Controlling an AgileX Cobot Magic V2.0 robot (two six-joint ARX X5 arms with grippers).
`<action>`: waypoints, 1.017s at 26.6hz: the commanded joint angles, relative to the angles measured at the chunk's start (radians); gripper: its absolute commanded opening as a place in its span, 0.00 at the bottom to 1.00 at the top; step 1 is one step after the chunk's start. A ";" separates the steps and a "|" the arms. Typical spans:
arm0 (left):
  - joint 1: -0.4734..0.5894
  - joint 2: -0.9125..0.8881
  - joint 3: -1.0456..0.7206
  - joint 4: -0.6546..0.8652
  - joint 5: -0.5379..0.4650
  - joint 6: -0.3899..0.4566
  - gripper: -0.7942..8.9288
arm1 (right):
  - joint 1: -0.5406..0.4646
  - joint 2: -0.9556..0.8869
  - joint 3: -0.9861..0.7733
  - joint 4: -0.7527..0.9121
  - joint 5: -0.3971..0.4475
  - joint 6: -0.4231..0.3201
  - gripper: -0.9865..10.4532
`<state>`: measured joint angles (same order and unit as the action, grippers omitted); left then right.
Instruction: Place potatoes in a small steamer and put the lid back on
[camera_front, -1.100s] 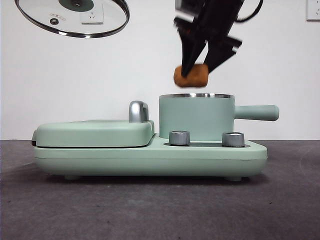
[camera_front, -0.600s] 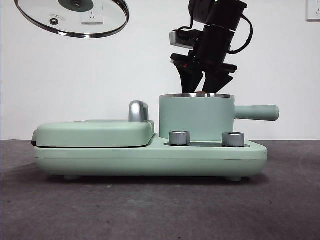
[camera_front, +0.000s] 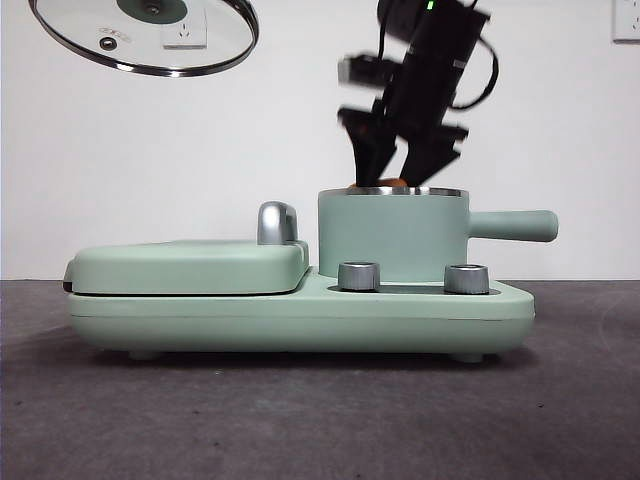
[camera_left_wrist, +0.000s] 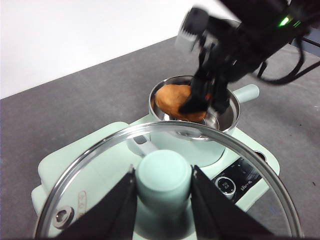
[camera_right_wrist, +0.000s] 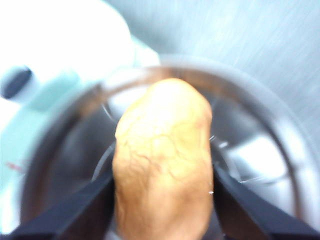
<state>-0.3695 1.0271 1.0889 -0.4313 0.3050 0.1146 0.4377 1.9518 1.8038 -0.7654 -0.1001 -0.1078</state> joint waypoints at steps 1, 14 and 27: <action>-0.003 -0.001 0.014 0.026 0.002 0.000 0.09 | 0.003 -0.055 0.024 0.017 -0.003 -0.006 0.41; -0.003 0.010 0.014 0.026 0.002 -0.001 0.09 | 0.001 -0.576 -0.232 -0.028 -0.003 0.014 0.37; -0.004 0.021 0.014 0.010 0.024 -0.004 0.09 | 0.001 -1.155 -0.797 0.116 -0.002 0.053 0.37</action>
<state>-0.3695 1.0412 1.0889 -0.4473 0.3195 0.1116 0.4355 0.8024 1.0046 -0.6601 -0.1043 -0.0700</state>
